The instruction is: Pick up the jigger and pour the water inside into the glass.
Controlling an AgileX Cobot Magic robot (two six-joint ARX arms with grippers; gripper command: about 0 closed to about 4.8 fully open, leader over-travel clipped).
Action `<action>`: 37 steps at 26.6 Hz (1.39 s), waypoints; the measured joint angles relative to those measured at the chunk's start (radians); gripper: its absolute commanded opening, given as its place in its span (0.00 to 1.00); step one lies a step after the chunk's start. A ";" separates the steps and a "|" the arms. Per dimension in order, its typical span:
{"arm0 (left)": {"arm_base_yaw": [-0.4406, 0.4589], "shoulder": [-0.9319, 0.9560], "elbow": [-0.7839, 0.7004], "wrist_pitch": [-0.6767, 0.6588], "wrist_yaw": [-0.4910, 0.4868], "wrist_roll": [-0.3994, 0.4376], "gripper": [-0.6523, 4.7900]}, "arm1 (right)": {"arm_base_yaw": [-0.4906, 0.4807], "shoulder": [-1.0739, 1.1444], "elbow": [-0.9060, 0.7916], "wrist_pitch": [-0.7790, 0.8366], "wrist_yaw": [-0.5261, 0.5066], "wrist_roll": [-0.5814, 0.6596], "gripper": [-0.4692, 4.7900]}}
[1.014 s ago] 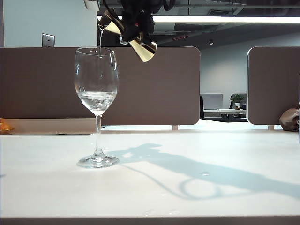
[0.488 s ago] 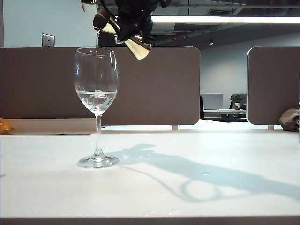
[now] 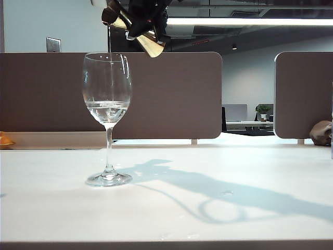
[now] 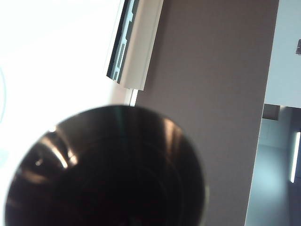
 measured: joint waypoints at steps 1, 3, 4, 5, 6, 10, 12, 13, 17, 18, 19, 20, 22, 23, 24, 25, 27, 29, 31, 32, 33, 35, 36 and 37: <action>0.000 0.000 0.000 0.000 0.000 0.001 0.12 | 0.000 0.000 0.000 -0.001 0.000 0.000 0.19; 0.000 0.000 0.000 0.000 0.000 0.002 0.12 | 0.000 0.000 0.000 -0.001 0.000 0.000 0.19; 0.000 0.000 0.000 0.000 0.000 0.002 0.12 | 0.000 0.000 0.000 0.000 0.000 -0.001 0.19; 0.000 0.000 0.000 0.000 0.000 0.002 0.12 | 0.000 0.000 0.000 0.000 0.000 -0.002 0.19; 0.000 0.000 0.000 0.000 0.000 0.002 0.12 | 0.000 0.000 0.000 -0.001 0.000 -0.002 0.19; 0.000 0.000 0.000 0.000 0.000 0.002 0.12 | 0.000 0.000 0.000 -0.001 0.000 -0.002 0.19; 0.000 0.000 0.000 0.000 0.000 0.002 0.12 | 0.000 0.000 0.000 -0.001 0.000 -0.002 0.19; 0.000 0.000 0.000 0.000 0.000 0.002 0.12 | 0.000 0.000 0.000 -0.001 0.000 -0.001 0.19; 0.000 0.000 0.000 0.000 0.000 0.002 0.12 | -0.011 0.000 0.000 0.000 0.000 0.144 0.19; 0.000 0.000 0.000 0.000 0.000 0.002 0.12 | -0.016 0.000 0.000 0.000 -0.001 0.176 0.19; 0.000 0.000 0.000 0.000 0.000 0.002 0.12 | -0.019 0.000 0.000 0.000 0.000 0.195 0.19; 0.000 0.000 0.000 0.000 0.000 0.002 0.12 | -0.024 0.000 0.000 0.002 0.000 0.225 0.19; 0.000 0.000 0.000 0.000 0.000 0.002 0.12 | -0.036 0.000 -0.001 0.039 -0.003 0.346 0.19; 0.000 0.000 0.000 0.000 0.000 0.002 0.12 | -0.044 -0.003 -0.001 0.085 -0.015 0.468 0.19; 0.000 0.000 0.000 0.000 0.000 0.002 0.12 | -0.050 -0.006 -0.001 0.100 -0.023 0.522 0.19; 0.000 0.000 0.000 0.000 0.000 0.002 0.12 | -0.056 -0.011 0.000 0.114 -0.026 0.588 0.19; 0.000 0.000 0.000 0.000 0.000 0.002 0.12 | -0.068 -0.018 0.000 0.126 -0.027 0.695 0.19; 0.000 0.000 0.000 0.000 0.000 0.002 0.12 | -0.089 -0.022 0.000 0.125 -0.029 0.805 0.19; 0.000 0.000 0.000 0.000 0.000 0.002 0.12 | -0.116 -0.026 0.000 0.107 -0.029 0.900 0.19; 0.000 0.000 0.000 0.000 0.000 0.002 0.12 | -0.129 -0.031 0.000 0.092 -0.028 0.940 0.19; 0.000 0.000 0.000 0.000 0.000 0.002 0.12 | -0.144 -0.037 -0.002 0.075 -0.028 0.972 0.19; 0.000 0.000 0.000 0.000 0.000 0.002 0.12 | -0.163 -0.052 -0.006 0.053 -0.027 1.005 0.19; 0.000 0.001 0.000 0.000 0.000 0.002 0.12 | -0.174 -0.066 -0.014 0.048 -0.035 1.015 0.19; 0.000 0.000 0.000 0.000 0.000 0.002 0.12 | -0.180 -0.082 -0.026 0.046 -0.046 1.020 0.18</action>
